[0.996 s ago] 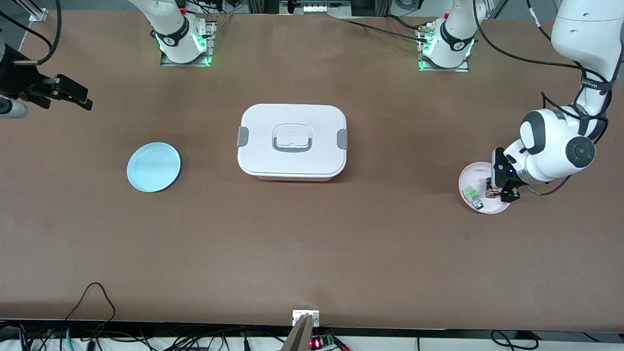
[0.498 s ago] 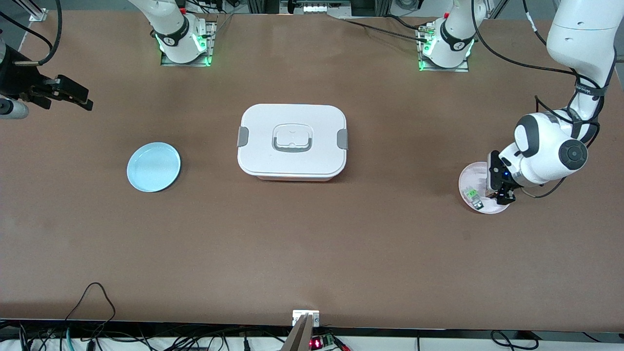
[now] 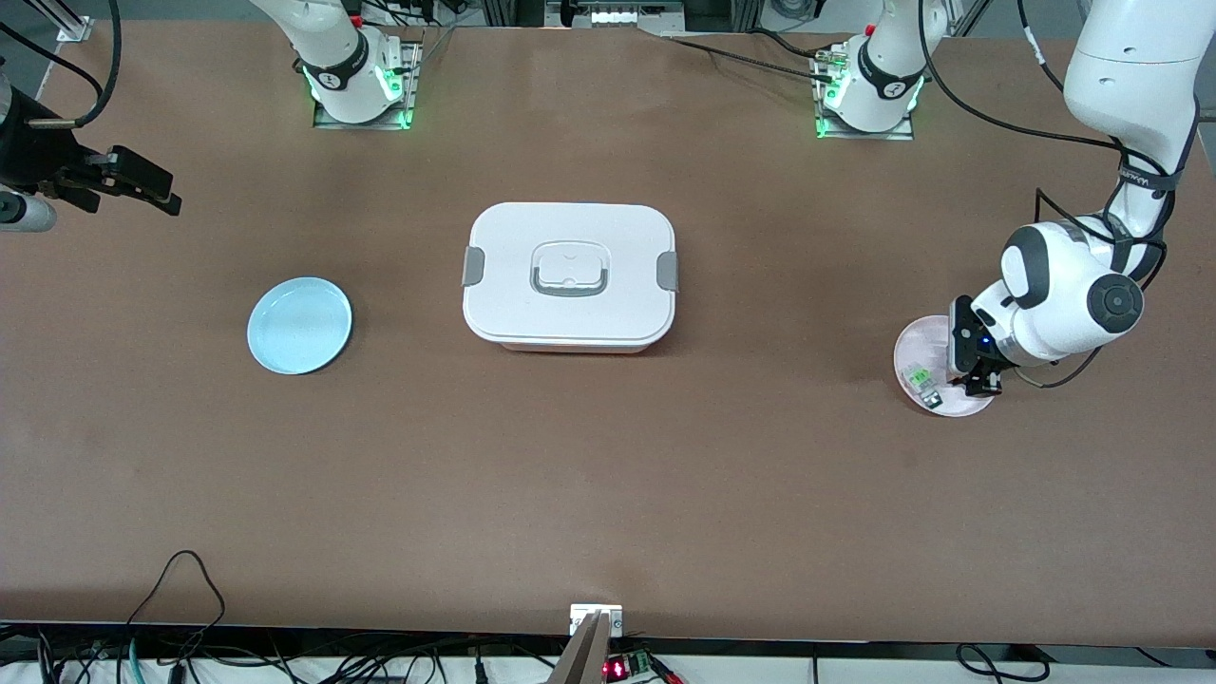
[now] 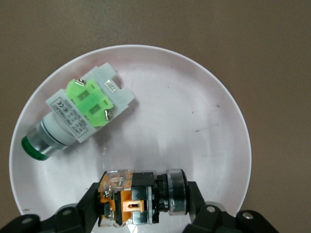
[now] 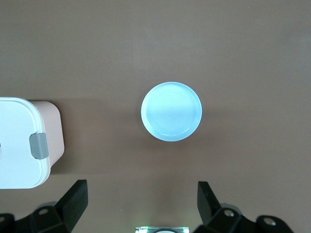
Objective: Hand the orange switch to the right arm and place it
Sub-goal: 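Close the left gripper on the orange switch and lift it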
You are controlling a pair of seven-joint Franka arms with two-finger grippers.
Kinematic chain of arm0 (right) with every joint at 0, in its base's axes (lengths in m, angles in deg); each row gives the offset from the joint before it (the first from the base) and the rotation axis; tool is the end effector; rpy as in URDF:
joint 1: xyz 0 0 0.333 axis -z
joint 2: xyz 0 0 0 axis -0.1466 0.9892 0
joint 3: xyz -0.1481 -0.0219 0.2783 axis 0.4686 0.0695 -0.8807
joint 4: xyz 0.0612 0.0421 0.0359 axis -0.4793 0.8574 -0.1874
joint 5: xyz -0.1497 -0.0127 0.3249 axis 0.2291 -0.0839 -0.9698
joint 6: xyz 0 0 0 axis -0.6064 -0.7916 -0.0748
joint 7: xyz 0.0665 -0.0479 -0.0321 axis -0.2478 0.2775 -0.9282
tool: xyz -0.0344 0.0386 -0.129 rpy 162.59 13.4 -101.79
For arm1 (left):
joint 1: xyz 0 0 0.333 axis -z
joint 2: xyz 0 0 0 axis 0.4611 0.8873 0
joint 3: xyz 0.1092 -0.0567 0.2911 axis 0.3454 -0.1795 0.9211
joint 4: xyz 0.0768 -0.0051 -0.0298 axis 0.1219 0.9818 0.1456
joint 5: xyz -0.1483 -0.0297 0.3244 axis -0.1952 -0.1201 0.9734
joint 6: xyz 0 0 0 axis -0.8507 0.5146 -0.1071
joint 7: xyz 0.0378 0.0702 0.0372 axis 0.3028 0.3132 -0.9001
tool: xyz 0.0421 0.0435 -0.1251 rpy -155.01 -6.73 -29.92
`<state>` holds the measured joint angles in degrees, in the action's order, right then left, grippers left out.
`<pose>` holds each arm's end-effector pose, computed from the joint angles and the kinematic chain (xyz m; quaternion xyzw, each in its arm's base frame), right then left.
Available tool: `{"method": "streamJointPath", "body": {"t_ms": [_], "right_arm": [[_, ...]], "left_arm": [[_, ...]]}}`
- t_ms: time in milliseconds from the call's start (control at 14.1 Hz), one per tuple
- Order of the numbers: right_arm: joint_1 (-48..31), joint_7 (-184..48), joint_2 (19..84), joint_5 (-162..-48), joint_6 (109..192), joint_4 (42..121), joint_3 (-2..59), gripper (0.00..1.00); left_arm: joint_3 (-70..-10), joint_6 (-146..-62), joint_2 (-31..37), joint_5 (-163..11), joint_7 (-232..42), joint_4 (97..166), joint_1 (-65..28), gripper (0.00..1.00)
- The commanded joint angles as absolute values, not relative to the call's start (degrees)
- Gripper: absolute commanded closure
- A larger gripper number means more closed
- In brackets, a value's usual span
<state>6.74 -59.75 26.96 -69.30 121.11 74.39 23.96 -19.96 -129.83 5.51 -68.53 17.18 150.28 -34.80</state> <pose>0.5017 0.0123 0.5873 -0.9991 0.0197 0.0354 0.0099 0.5532 0.0910 0.1803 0.6710 -0.7407 -0.0195 0.0265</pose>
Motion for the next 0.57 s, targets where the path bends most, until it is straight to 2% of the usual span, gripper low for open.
{"method": "streamJointPath", "body": {"t_ms": [0, 142, 498], "right_arm": [[6.85, -60.36, 26.26, -70.05, 121.13, 74.79, 23.74, 0.0], [6.85, -60.36, 26.26, -70.05, 121.04, 74.79, 23.74, 0.0], [6.85, -60.36, 26.26, -70.05, 121.04, 74.79, 23.66, 0.0]], "left_arm": [[-19.94, -130.42, 6.27, -70.46, 18.78, 149.22, -34.75, 1.0], [-19.94, -129.72, 5.4, -74.05, 18.6, 149.22, -34.84, 1.0], [-21.52, -123.59, -2.16, -83.62, 18.77, 148.43, -34.93, 1.0]]}}
